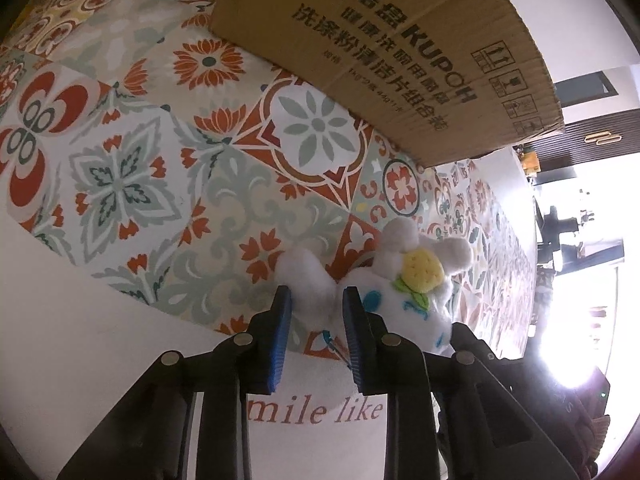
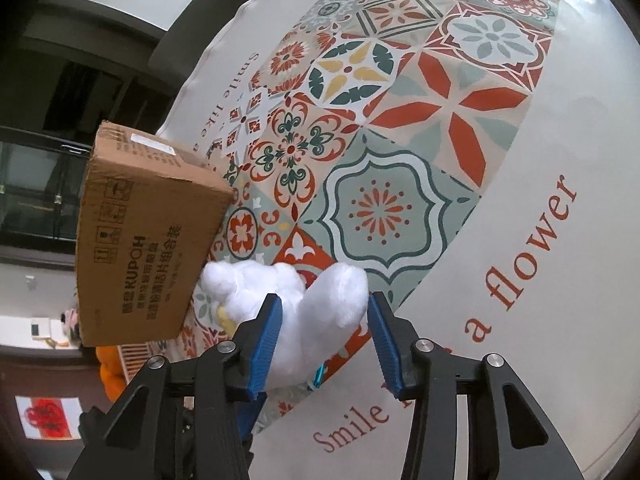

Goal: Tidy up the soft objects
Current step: 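Grasp the white plush bunny with both tools together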

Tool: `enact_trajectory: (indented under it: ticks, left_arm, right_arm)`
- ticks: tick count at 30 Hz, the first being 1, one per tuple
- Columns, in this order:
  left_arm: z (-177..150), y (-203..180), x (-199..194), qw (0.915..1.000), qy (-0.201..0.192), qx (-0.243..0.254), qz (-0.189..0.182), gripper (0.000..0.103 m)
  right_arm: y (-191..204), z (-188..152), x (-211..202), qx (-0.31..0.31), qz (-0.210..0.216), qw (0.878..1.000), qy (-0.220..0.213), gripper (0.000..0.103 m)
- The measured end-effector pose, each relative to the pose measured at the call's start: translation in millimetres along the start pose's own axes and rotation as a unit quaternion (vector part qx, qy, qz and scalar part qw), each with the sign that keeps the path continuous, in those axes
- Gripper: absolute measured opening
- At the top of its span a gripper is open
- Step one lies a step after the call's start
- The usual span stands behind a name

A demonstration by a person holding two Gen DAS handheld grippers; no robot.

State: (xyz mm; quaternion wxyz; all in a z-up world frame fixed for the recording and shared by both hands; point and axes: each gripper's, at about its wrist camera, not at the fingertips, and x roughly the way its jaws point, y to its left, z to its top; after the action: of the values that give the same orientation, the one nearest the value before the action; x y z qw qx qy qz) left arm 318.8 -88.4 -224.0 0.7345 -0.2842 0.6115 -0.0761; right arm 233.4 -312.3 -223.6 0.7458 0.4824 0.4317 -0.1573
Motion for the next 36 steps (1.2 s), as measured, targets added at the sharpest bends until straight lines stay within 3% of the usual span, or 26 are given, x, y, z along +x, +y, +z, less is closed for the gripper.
enact_trajectory:
  ticks: [9, 17, 27, 36]
  left_arm:
    - [-1, -4, 7, 0.9998, -0.016, 0.010, -0.010, 0.017]
    - [-9, -9, 2, 0.9982, -0.035, 0.048, -0.008, 0.011]
    - [-13, -18, -25, 0.9918, -0.075, 0.103, -0.013, 0.010]
    - [-9, -28, -48, 0.9851, -0.104, 0.132, -0.033, 0.010]
  right_arm:
    - [-1, 2, 4, -0.009, 0.012, 1.000, 0.001, 0.032]
    - [-9, 0, 0, -0.028, 0.016, 0.999, -0.007, 0.020]
    - [-9, -6, -10, -0.082, 0.015, 0.996, -0.023, 0.017]
    - [16, -10, -33, -0.161, 0.026, 0.984, -0.065, 0.017]
